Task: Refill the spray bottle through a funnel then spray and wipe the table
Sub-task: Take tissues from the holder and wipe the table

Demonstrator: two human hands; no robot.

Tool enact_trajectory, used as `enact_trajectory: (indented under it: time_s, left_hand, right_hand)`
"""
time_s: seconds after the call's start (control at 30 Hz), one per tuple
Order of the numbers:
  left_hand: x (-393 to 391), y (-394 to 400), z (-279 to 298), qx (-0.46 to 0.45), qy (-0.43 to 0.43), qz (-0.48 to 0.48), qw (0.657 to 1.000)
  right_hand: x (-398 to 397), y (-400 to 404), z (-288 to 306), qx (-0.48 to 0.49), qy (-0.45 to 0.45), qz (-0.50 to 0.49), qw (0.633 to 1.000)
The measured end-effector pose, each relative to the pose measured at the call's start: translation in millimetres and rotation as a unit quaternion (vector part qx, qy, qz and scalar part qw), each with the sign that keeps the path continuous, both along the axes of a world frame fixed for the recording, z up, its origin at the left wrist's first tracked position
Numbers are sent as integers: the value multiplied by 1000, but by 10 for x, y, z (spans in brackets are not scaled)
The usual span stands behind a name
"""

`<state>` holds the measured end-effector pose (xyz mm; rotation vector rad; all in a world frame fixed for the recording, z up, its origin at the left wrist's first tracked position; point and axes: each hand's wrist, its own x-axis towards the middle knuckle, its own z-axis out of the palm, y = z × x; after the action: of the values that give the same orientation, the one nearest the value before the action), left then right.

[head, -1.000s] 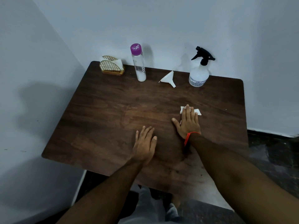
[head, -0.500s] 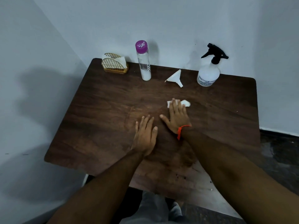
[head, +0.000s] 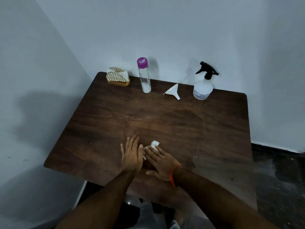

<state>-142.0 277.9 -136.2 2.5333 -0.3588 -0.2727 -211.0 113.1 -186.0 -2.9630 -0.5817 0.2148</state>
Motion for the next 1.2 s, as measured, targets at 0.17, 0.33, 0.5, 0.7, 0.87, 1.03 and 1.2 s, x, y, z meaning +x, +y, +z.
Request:
enact_trajectory:
  time_s: [0.17,0.33,0.5,0.7,0.87,1.03,1.2]
  left_hand:
    - [-232,-124,32,6,16,-18,1000]
    - [-374,-311,131,-6,5,-54,999]
    - [-426,-432,210,-18,-14,-72,997]
    - [-465,-460,232,-16,-10,-91,996]
    - [-481,-485,199,0,16,-102,995]
    - [-500,-669,210,-16,29,-126,991]
    - [-471,-858,245,-81,33,-107,990]
  right_hand:
    - [-202,-623,176,-20,51,-95,994]
    - [-423,-969,206,-24,65,-176,982]
    - [-439,-1063,245,-3,23,-183,983]
    - [-486,-1000,198,58,-9,-185,981]
    - [-662,-792,97,46,-95,-157,982]
    - [-689,-460,4,90,-87,-90,988]
    - [-390,-294,226,462,-22,-400,791]
